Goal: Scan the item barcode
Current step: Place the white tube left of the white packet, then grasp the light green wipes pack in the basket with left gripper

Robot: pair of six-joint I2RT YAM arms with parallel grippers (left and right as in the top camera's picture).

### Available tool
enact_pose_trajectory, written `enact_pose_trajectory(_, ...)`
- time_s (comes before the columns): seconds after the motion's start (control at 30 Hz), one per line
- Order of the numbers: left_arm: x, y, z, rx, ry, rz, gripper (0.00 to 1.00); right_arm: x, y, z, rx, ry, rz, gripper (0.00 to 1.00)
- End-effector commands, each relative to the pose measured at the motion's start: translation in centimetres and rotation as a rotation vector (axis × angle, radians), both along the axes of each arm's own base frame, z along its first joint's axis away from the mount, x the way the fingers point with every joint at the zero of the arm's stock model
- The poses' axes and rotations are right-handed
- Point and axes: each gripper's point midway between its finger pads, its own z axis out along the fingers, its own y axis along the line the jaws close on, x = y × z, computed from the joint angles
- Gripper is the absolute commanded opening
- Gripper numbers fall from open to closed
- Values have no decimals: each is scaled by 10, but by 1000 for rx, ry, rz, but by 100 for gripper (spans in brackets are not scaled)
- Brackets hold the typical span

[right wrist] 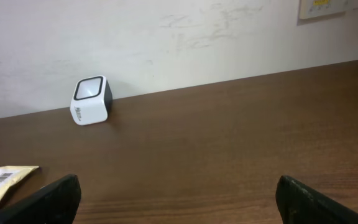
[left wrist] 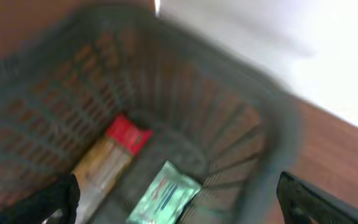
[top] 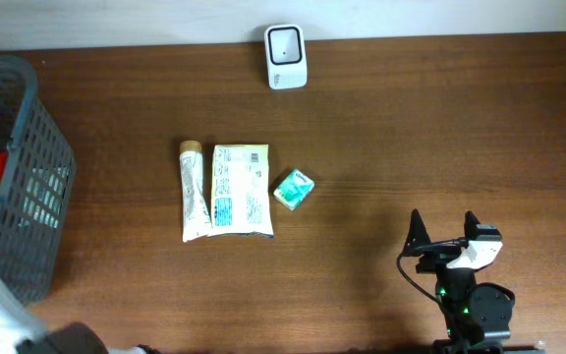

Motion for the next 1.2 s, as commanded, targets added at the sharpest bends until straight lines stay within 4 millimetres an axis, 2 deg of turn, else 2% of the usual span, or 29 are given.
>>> enact_pose_trajectory(0.0, -4, 25, -52, -144, 76, 2, 99, 0, 1, -4, -3, 6, 6, 99)
enact_pose_trajectory(0.07, -4, 33, -88, -186, 169, -12, 99, 0, 1, -4, -3, 6, 6, 98)
enact_pose_trajectory(0.23, -7, 43, -160, -286, 353, 17, 96, 0, 1, -4, -3, 6, 6, 99)
enact_pose_trajectory(0.47, -7, 43, -232, -406, 498, 5, 95, 0, 1, -4, -3, 6, 6, 99)
enact_pose_trajectory(0.67, -17, 34, -295, -513, 627, -10, 92, 0, 1, -4, -3, 6, 6, 99)
enact_pose_trajectory(0.73, -18, 32, -309, -529, 645, -11, 91, 0, 1, -4, -3, 6, 6, 99)
enact_pose_trajectory(0.93, -16, 28, -332, -525, 676, -70, 87, 0, 1, -4, -3, 6, 6, 99)
enact_pose_trajectory(1.0, -16, 26, -342, -540, 692, -73, 70, 0, 1, -4, -3, 6, 6, 99)
enact_pose_trajectory(1.07, -17, 25, -346, -546, 699, -74, 44, 0, 1, -4, -3, 6, 6, 99)
enact_pose_trajectory(1.13, -17, 25, -345, -546, 699, -74, 7, 0, 1, -4, -3, 6, 6, 99)
enact_pose_trajectory(1.17, -17, 25, -345, -547, 700, -74, 0, 0, 1, -4, -3, 6, 6, 99)
